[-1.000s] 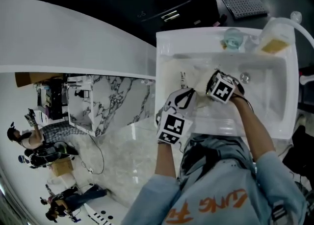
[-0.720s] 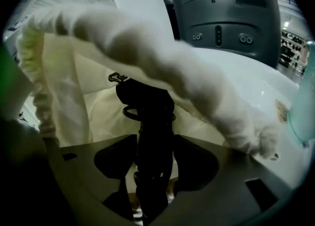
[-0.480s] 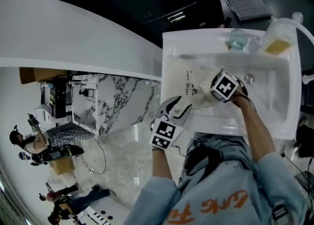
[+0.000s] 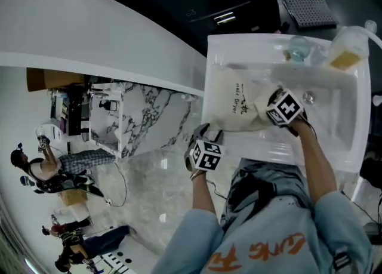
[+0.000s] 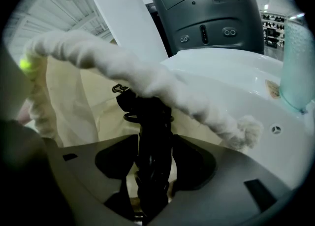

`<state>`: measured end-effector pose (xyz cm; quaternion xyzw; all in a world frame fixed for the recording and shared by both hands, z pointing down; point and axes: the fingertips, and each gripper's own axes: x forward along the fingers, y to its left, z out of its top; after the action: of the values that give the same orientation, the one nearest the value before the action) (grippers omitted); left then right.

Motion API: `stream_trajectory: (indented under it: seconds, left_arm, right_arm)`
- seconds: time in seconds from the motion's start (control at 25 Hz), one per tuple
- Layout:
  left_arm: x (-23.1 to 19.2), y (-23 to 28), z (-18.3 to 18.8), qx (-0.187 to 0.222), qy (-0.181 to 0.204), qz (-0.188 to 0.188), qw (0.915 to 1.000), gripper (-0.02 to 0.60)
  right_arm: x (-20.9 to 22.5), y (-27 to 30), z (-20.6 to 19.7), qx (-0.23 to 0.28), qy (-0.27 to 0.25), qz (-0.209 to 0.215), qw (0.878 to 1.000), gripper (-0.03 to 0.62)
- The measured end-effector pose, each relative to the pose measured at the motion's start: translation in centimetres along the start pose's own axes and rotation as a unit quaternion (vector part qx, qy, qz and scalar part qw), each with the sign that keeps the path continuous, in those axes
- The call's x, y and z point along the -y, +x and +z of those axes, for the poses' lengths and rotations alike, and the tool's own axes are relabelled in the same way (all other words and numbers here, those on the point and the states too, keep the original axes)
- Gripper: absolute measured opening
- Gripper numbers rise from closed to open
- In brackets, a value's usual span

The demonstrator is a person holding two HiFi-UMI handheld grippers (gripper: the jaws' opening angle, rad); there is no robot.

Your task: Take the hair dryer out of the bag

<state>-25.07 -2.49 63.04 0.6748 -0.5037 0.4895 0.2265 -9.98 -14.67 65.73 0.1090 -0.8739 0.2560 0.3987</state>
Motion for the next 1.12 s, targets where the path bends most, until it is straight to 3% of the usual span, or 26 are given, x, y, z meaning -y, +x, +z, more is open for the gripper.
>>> stream_trajectory:
  seconds: [0.36, 0.44, 0.52, 1.12]
  left_arm:
    - [-1.2, 0.9, 0.4, -0.005, -0.011, 0.037, 0.9992, 0.193]
    - [-1.2, 0.7, 0.6, 0.0, -0.009, 0.044, 0.999, 0.156]
    - [-1.4, 0.6, 1.0, 0.005, -0.008, 0.057, 0.9983, 0.043]
    - [-2.9, -0.1, 1.4, 0.02, -0.028, 0.079, 0.9963, 0.034]
  right_arm:
    - [-1.0, -1.1, 0.1, 0.028, 0.015, 0.024, 0.999, 0.224]
    - [-1.2, -1.6, 0.1, 0.029, 0.007, 0.022, 0.999, 0.224]
    - [-1.2, -2.2, 0.0, 0.031, -0.001, 0.019, 0.999, 0.224]
    - [0.1, -7.0, -3.8, 0.045, -0.025, -0.004, 0.999, 0.221]
